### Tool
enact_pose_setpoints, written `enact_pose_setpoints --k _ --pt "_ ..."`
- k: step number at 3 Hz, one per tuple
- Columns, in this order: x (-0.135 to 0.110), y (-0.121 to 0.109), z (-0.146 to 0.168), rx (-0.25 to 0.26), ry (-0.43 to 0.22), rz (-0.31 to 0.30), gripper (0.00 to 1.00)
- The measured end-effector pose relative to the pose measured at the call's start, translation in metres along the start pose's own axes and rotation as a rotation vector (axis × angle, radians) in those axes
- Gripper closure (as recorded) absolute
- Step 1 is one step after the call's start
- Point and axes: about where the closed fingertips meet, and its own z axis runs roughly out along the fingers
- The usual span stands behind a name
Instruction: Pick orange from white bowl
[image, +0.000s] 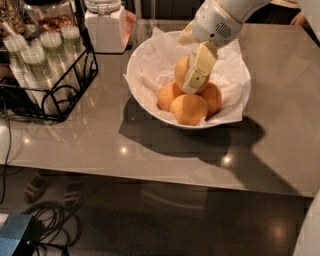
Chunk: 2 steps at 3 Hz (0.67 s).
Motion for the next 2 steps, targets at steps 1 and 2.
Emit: enact_pose_setpoints --k 1,2 --pt "0.0285 -0.0077 0.0065 -0.009 -0.017 0.069 0.0" --pt "0.0285 -0.0077 0.0065 -0.009 -0.017 0.069 0.0"
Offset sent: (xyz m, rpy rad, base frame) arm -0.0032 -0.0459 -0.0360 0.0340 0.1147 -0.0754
